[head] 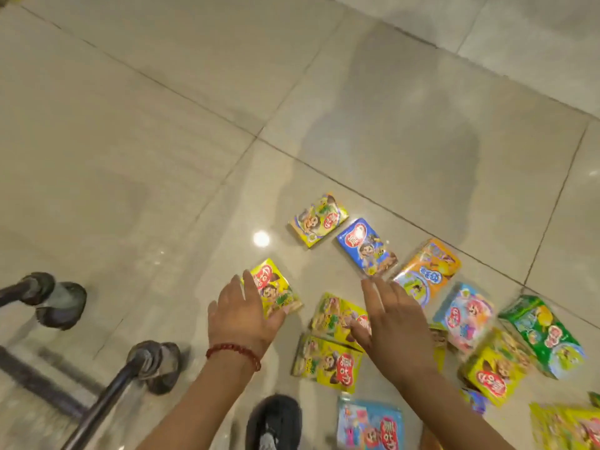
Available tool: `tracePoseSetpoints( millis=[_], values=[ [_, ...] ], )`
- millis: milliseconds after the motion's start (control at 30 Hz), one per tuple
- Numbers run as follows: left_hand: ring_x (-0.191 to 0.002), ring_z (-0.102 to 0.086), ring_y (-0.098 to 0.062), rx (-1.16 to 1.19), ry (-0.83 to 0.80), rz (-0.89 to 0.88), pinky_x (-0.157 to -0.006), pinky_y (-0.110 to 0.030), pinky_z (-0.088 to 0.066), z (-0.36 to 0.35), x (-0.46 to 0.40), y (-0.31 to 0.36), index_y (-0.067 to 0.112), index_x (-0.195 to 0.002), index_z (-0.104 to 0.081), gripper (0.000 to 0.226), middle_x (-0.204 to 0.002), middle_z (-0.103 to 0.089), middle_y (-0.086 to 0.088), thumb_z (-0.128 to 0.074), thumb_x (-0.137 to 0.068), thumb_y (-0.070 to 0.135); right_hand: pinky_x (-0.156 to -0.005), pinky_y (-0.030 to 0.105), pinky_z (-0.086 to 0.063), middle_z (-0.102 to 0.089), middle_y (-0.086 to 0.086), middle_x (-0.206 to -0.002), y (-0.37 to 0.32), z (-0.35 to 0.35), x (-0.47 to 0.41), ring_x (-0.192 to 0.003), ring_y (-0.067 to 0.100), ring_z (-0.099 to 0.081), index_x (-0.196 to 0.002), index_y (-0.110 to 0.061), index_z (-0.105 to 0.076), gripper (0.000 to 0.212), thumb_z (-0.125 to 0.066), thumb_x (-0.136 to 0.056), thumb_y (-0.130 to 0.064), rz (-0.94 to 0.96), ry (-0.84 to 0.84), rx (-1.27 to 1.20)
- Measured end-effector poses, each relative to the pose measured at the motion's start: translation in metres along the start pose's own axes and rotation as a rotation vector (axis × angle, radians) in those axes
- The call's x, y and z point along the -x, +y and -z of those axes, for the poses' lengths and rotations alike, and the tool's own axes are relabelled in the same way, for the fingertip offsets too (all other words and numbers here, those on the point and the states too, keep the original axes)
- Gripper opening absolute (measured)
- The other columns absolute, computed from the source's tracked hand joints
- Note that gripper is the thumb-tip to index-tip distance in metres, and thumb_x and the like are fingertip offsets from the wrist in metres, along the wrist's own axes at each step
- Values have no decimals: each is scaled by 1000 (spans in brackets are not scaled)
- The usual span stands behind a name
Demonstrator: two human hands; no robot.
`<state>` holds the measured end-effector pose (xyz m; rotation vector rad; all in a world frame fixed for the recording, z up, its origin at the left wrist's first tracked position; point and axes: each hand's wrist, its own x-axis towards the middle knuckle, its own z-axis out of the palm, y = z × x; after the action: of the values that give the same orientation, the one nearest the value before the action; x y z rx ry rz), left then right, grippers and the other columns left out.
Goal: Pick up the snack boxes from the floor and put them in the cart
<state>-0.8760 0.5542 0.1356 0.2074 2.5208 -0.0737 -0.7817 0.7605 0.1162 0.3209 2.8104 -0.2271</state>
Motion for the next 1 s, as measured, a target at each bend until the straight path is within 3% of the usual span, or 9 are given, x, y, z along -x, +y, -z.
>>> tracePoseSetpoints(
  millis=[100, 200, 400, 667, 733, 800, 867, 900, 1000],
  values=[
    [-123, -43, -36, 120, 17, 91, -99, -40, -37, -71, -39, -1, -5, -146, -15, 110, -138, -40, -22, -42, -76, 76, -78, 50, -54, -62, 18, -121, 12, -80, -6, -106, 40, -61, -126, -3, -57, 76, -57, -74, -59, -20, -108, -5],
    [-123, -39, -34, 201, -57, 189, -102, -36, -32, -125, -71, -1, -4, -146, -5, 113, -137, -36, -19, -51, -77, 72, -78, 51, -55, -62, 18, -123, 24, -145, -11, -107, 40, -61, -129, -3, -51, 106, -84, -46, -61, -11, -204, 15],
    [-124, -34, -39, 532, 99, 300, -107, -42, -27, -184, -109, 3, -3, -147, 2, 133, -138, -28, -22, -71, -61, 66, -75, 43, -56, -61, 18, -119, 35, -201, -24, -104, 35, -60, -124, -4, -50, 123, -79, -28, -75, 7, -198, 6],
    [-128, -29, -34, 736, 216, 276, -108, -43, -27, -208, -118, 0, 10, -149, 9, 141, -135, -34, -23, -83, -53, 56, -44, 29, -44, -58, -2, -75, 34, -203, -32, -60, 19, -58, -90, -20, -50, 94, -68, -24, -85, 29, -194, -61],
    [-125, -33, -34, 744, 216, 255, -105, -42, -30, -208, -118, -1, 15, -149, 10, 142, -130, -39, -22, -84, -51, 57, -42, 29, -41, -54, -3, -69, 34, -202, -32, -56, 19, -55, -93, -22, -52, 95, -67, -24, -86, 49, -148, -58],
    [-121, -39, -34, 751, 216, 242, -102, -42, -35, -206, -117, 0, 20, -149, 9, 142, -125, -45, -21, -84, -49, 59, -50, 29, -44, -55, -2, -80, 31, -193, -32, -68, 19, -57, -115, -26, -55, 103, -67, -33, -87, 46, -126, -34],
    [-113, -47, -36, 770, 225, 233, -96, -44, -42, -208, -116, 1, 28, -148, 6, 141, -117, -53, -19, -81, -44, 66, -70, 30, -43, -49, -3, -103, 29, -181, -32, -96, 18, -53, -145, -42, -24, 105, -61, -56, -83, 44, -225, -22],
    [-110, -52, -35, 794, 230, 231, -93, -47, -45, -208, -116, 2, 33, -146, 5, 140, -115, -56, -15, -78, -40, 71, -76, 28, -40, -43, -5, -108, 33, -180, -32, -105, 16, -47, -147, -50, -2, 104, -58, -66, -79, 62, -282, -37],
    [-105, -59, -32, 893, 264, 209, -88, -50, -50, -211, -114, 6, 49, -140, 2, 132, -117, -61, -2, -74, -34, 73, -75, 27, -36, -41, -9, -103, 43, -180, -35, -106, 12, -46, -126, -62, 27, 99, -56, -74, -73, 79, -375, -139]
  ],
)
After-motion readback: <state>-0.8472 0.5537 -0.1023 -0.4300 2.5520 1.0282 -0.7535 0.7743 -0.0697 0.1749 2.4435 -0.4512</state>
